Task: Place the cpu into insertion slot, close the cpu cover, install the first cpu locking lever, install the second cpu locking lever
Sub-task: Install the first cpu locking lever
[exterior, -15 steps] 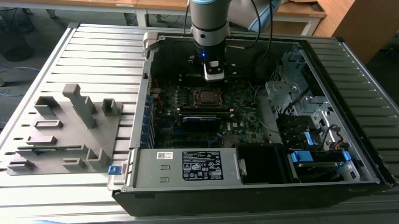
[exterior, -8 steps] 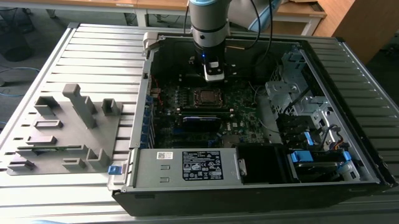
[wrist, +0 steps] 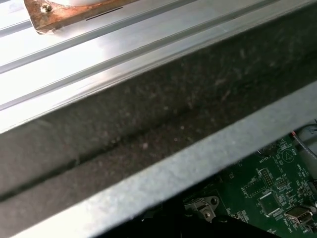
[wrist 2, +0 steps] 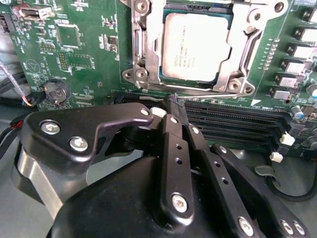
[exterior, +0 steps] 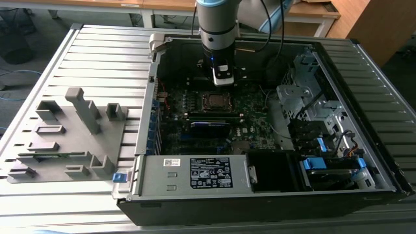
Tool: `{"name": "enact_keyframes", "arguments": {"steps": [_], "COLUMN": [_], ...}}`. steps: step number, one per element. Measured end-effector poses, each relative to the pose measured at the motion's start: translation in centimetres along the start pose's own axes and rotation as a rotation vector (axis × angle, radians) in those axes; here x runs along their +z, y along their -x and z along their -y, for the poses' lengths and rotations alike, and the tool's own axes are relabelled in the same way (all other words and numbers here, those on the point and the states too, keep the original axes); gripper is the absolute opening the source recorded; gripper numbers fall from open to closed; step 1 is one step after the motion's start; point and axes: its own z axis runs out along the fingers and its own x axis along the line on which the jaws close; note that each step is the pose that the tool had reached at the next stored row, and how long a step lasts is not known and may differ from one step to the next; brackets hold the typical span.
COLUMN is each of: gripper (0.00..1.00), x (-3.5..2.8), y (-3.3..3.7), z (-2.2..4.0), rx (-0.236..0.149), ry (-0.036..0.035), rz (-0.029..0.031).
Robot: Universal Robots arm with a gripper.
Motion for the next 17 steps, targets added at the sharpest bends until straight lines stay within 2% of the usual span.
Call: {"name": "enact_keyframes", "arguments": {"steps": [6, 10, 17], "gripper": [0.11, 0.11, 0.11], "x": [0.13, 0.14, 0.16], "y": [-0.01, -0.01, 0.05], "z": [0.02, 0.03, 0.17], "rx": [-0.002, -0.002, -0.003], "ry": [0.0043, 0.0052, 0.0057], "rz": [0.01, 0.012, 0.0197]}}
